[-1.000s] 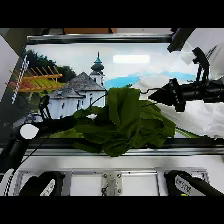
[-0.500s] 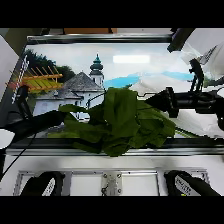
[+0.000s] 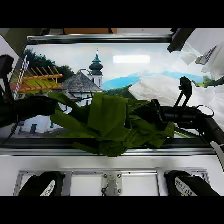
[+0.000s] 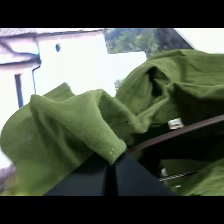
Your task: Fold the clothes and pants, and hang the long-sleeved shirts on hangers.
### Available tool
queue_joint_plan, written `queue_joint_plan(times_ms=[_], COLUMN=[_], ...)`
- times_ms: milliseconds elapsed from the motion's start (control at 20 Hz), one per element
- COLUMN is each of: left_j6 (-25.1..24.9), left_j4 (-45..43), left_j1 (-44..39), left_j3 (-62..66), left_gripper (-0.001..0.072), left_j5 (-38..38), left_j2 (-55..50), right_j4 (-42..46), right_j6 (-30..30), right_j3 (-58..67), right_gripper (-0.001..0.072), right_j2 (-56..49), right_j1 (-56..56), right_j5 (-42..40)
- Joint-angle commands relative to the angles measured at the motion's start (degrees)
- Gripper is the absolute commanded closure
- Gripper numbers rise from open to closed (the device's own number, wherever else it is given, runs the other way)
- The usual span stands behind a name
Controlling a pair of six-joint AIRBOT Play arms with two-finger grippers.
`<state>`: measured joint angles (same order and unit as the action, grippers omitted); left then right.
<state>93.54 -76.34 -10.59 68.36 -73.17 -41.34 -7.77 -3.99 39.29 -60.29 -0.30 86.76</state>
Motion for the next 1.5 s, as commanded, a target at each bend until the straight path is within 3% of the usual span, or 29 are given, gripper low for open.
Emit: queue_joint_plan(times_ms=[0,150,350,600,850,1200,1450], left_j6=[1.9,4.7,6.7,8.1,8.0,10.1,12.0], left_j4=[-5.4,-15.9,-23.1,-23.1,-18.3,-17.2,-17.1], left_j1=[-5.9,-10.6,-12.1,-11.4,-12.0,-25.6,-30.0], left_j3=[9.3,15.3,14.0,9.2,15.7,23.2,22.7], left_gripper=[0.0695,0.0694,0.0694,0.0694,0.0694,0.0694,0.0694], left_j5=[-5.2,-9.8,-14.4,-11.5,-11.4,-9.9,-5.9], left_j2=[-4.8,-5.7,-3.6,-1.3,-7.1,-12.6,-12.5], right_j4=[-5.9,-7.5,-7.9,-7.9,-7.9,-8.0,-8.2], right_j6=[2.8,4.2,4.3,4.2,4.0,4.3,4.2], right_j3=[-0.9,-0.9,-0.8,-0.8,-0.9,-0.9,-0.9], right_gripper=[0.0708,0.0708,0.0708,0.0708,0.0708,0.0708,0.0706], right_j2=[0.7,1.6,3.5,6.1,7.9,7.9,7.9], right_j1=[3.6,3.7,3.7,3.8,5.2,7.6,7.6], right_j5=[-5.2,-10.1,-13.6,-14.3,-14.4,-15.0,-15.0])
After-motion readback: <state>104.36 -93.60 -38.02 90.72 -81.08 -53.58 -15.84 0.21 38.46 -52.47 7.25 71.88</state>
